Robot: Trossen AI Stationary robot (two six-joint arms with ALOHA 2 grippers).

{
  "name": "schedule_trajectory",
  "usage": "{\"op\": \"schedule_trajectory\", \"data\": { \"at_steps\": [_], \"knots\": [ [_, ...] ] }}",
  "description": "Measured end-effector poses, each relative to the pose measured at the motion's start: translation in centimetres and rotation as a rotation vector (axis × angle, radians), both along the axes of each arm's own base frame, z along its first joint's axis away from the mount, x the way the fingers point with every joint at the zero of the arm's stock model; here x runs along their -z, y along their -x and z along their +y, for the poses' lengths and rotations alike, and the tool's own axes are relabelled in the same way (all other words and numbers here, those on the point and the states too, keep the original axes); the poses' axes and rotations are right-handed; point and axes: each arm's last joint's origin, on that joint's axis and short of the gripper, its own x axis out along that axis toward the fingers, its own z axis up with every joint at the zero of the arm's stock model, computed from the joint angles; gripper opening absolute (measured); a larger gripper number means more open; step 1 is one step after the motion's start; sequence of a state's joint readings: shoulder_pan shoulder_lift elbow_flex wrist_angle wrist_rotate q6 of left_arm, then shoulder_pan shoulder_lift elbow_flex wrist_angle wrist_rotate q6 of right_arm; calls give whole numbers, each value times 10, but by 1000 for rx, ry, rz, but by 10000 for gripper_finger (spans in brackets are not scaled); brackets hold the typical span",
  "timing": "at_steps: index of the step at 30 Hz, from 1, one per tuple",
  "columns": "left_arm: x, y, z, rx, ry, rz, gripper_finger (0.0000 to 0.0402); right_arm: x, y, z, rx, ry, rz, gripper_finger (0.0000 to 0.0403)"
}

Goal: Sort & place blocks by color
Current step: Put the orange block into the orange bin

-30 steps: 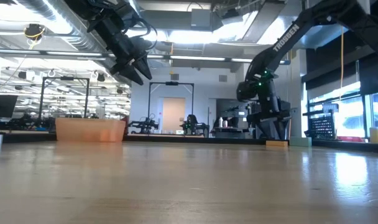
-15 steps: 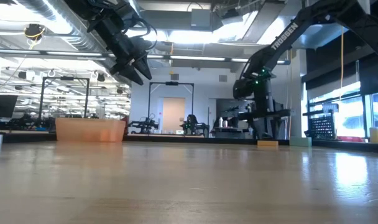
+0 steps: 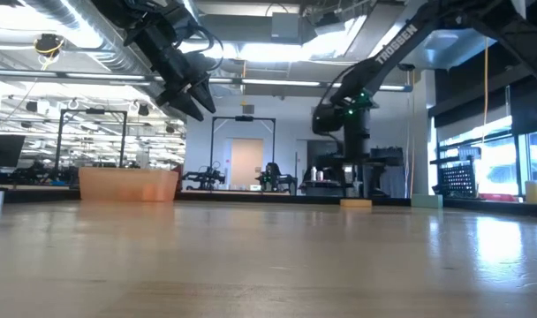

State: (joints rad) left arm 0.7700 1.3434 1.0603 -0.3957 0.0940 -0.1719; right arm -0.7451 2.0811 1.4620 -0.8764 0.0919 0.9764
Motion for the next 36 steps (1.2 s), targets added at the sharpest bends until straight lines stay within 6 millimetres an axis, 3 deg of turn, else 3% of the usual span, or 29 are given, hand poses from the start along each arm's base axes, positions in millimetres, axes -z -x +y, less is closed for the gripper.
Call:
{"op": "schedule_trajectory", "data": {
  "at_steps": [11,21,30,36],
  "knots": [
    [0,0,0,0,0,0,228,-1,-42,44,-643,50,25,241],
    [0,0,0,0,1,0,228,-2,-65,75,-1202,243,361,241],
    [0,0,0,0,1,0,228,-4,-87,83,-1390,413,388,241],
    [0,0,0,0,1,0,228,-7,-90,87,-1510,412,431,241]
  ]
}}
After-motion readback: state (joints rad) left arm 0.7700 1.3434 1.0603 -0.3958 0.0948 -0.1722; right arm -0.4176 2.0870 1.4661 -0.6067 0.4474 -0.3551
